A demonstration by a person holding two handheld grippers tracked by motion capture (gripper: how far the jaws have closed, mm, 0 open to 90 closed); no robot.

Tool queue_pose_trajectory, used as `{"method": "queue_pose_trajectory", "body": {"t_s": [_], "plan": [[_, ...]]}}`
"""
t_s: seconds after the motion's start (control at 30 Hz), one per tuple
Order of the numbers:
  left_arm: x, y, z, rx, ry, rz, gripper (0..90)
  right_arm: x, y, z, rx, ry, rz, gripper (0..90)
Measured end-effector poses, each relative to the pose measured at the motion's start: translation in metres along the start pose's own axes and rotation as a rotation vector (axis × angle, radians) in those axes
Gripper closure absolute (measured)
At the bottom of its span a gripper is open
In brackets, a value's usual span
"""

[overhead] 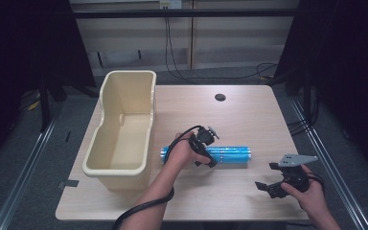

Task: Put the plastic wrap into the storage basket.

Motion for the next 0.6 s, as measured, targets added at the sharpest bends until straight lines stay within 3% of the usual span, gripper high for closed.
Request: {"method": "queue_pose_trajectory", "body": {"t_s": [0.07,0.6], "plan": [[-0.001,-0.002,0.001,-0.011,0.013,0.025,11.6,0.0,0.0,0.0,-0.001,0.002,0.0,4.0],[0.001,-0.012,-0.003,-0.018,0.099,0.068,22.1,0.0,-0.003,-0.001,0.0,-0.014,0.023,4.1]]}}
Point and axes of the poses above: each handheld gripper's, and its own axes: z roughly forward along the jaws, x roughly out of its underside, y roughly to its left, the point moved 1 cm from there along z, roughly forward along the jaws, and after that the axes turned 11 degrees about -z, right-handed, at the moved point
